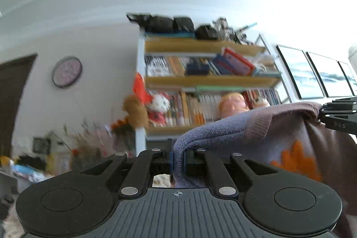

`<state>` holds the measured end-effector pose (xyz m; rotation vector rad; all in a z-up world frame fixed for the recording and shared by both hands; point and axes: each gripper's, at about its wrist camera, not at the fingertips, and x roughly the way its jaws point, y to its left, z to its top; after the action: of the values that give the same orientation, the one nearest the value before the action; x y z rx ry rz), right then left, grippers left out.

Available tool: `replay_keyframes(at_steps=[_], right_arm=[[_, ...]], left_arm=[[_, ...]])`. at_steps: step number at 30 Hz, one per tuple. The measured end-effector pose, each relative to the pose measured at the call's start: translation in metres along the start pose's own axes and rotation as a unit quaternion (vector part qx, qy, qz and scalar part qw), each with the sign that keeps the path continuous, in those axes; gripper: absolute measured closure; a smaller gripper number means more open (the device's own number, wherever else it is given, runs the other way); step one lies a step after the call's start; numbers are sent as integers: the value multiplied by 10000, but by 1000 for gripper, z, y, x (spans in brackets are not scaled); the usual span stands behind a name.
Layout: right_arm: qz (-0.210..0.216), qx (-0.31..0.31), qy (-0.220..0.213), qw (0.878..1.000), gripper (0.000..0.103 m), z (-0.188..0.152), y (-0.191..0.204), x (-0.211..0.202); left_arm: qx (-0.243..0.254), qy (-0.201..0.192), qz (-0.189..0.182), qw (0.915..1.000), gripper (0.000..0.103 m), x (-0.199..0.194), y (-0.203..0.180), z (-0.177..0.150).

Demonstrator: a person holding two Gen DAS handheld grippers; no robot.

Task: Fold clothes
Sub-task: 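Lift the sweater with both grippers and shake it open in the air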

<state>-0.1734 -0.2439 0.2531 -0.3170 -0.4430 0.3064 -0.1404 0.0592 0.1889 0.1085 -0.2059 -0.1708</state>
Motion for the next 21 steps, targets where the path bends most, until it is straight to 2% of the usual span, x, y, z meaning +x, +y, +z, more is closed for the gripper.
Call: replay_keyframes(at_steps=[1, 2, 3, 5, 8, 11, 14, 19, 21], right_arm=[[-16, -49, 70, 10000, 97, 1, -5, 1], [62, -38, 431, 9990, 97, -11, -8, 9], [157, 22, 863, 9961, 97, -32, -10, 21], [347, 141, 1719, 9844, 97, -75, -13, 46], [552, 226, 2979, 9527, 97, -161, -11, 88], [701, -114, 3822, 9214, 97, -242, 13, 117], [759, -605, 4104, 9067, 97, -292, 28, 134], [594, -807, 4067, 9080, 97, -320, 27, 170], [467, -893, 4062, 9082, 97, -327, 28, 182]], left_arm=[[-31, -22, -76, 10000, 95, 6, 0, 3], [-62, -44, -152, 9999, 95, 12, -1, 5], [-95, 132, -235, 9996, 95, 26, 0, -2], [-134, 934, -402, 9947, 95, 69, 0, -40], [160, 1941, -498, 9796, 94, 127, -9, -98], [654, 2539, -540, 9635, 94, 164, -27, -142], [534, 2784, -510, 9576, 94, 193, -27, -163], [219, 2966, -311, 9542, 94, 241, -22, -182], [111, 3011, -199, 9533, 89, 249, -24, -186]])
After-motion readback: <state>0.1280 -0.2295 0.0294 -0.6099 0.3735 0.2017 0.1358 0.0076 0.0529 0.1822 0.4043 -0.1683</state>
